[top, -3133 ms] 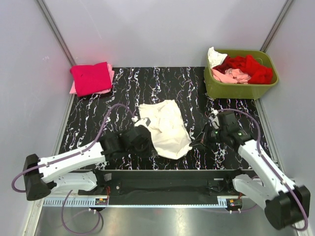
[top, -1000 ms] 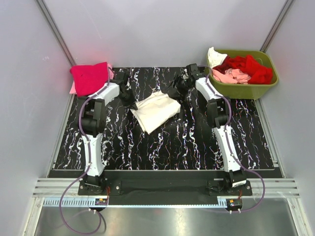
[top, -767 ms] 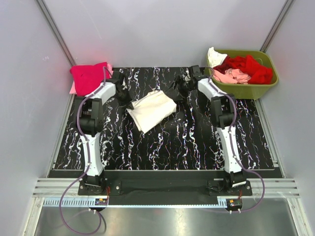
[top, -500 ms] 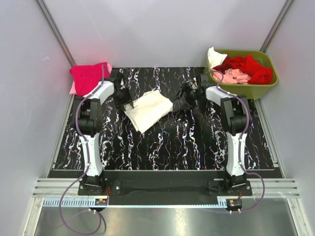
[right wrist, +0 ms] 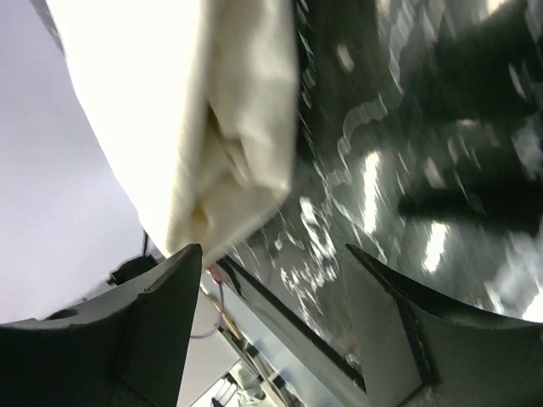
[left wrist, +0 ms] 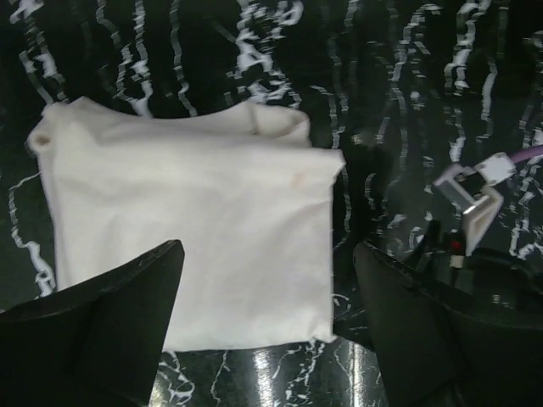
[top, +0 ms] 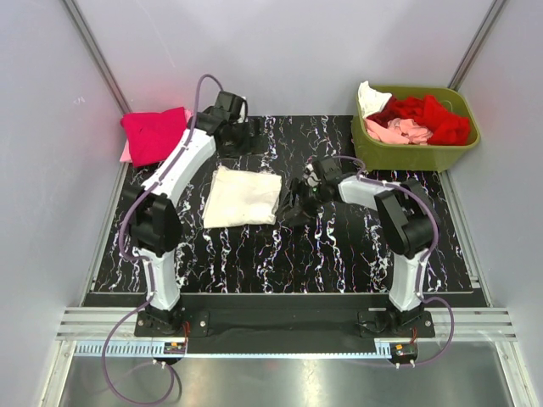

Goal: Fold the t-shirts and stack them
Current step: Fold the tshirt

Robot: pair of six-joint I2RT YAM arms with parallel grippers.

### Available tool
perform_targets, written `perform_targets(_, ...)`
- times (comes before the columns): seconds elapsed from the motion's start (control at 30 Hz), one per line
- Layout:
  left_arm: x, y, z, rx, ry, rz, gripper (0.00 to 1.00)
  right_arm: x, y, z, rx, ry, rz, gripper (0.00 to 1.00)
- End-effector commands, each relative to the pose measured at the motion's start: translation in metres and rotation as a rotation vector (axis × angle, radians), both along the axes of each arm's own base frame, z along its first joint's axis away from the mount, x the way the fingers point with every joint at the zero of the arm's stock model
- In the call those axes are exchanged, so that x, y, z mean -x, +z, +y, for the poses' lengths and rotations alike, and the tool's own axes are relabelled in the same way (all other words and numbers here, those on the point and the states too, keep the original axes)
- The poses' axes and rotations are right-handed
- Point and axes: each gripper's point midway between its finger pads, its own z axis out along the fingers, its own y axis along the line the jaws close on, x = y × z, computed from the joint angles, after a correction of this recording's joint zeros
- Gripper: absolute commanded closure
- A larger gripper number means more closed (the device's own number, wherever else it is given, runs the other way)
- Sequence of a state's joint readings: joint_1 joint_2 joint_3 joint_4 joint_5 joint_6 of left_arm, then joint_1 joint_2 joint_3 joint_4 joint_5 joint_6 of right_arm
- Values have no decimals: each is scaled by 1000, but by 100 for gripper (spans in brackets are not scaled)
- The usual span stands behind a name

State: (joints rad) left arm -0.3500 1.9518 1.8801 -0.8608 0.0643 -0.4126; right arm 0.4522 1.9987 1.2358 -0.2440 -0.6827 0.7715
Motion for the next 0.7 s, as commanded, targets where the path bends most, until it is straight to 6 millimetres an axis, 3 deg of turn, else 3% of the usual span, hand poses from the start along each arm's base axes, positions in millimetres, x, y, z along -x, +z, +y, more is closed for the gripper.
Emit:
perform_targets(0.0, -6, 3, -21, 11, -81, -8, 14, 15, 35, -17, -3, 7, -69, 27)
perform_targets(0.03, -3, -8, -21, 2, -83, 33, 15, 20, 27, -27, 58, -9, -73, 26)
perform_targets(0.17, 9, -12, -20, 13, -71, 44, 16, 35, 36, -52, 166, -31, -118, 26)
perform_targets(0.23, 15, -5, -19, 26, -65, 26, 17, 38, 46, -50, 134, -20, -134, 39)
perform_targets(0.27, 24, 2, -13, 28, -50, 16, 17, 37, 56, -46, 105, -14, -154, 52)
perform_targets(0.33, 32, 11, -8, 37, -26, -5, 18, 25, 78, -33, 33, 3, -207, 61)
perform_targets(0.4, 52, 18, -2, 63, 3, -13, 18, 16, 87, -19, -32, 47, -216, 69)
perform_targets(0.43, 56, 23, -2, 80, 10, -30, 19, 7, 109, -6, -102, 88, -249, 71)
perform_targets(0.5, 76, 25, 2, 95, 27, -36, 19, -7, 95, 5, -115, 127, -196, 80)
perform_targets(0.53, 80, 27, 3, 104, 30, -46, 19, -21, 117, 18, -174, 162, -234, 82)
perform_targets(0.57, 91, 26, 6, 112, 36, -42, 19, -31, 98, 24, -175, 174, -187, 84)
perform_targets(0.6, 97, 25, 6, 116, 32, -41, 19, -37, 95, 28, -180, 181, -173, 85)
perform_targets(0.63, 101, 24, 7, 117, 32, -41, 19, -53, 108, 36, -204, 189, -218, 86)
perform_targets(0.67, 109, 22, 9, 115, 31, -37, 19, -62, 87, 41, -195, 188, -180, 86)
